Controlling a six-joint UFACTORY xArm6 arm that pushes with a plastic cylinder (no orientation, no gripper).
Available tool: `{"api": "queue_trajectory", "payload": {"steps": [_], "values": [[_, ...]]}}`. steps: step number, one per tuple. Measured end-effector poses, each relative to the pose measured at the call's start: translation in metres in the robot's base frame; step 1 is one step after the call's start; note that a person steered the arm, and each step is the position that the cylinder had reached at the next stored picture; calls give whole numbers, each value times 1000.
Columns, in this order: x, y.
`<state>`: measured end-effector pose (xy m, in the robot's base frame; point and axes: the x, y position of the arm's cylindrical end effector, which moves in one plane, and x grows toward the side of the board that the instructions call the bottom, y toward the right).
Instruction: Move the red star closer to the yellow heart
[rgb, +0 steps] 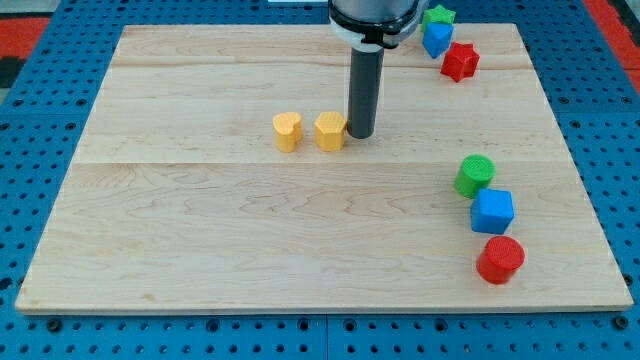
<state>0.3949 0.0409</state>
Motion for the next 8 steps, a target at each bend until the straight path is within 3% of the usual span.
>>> {"api": "queue_trajectory", "payload": {"steps": [1, 2, 4, 5, 6, 8], "values": [[0, -25], [-10, 21], [-78, 190], [-130, 238], [-147, 228], [-141, 148]]}}
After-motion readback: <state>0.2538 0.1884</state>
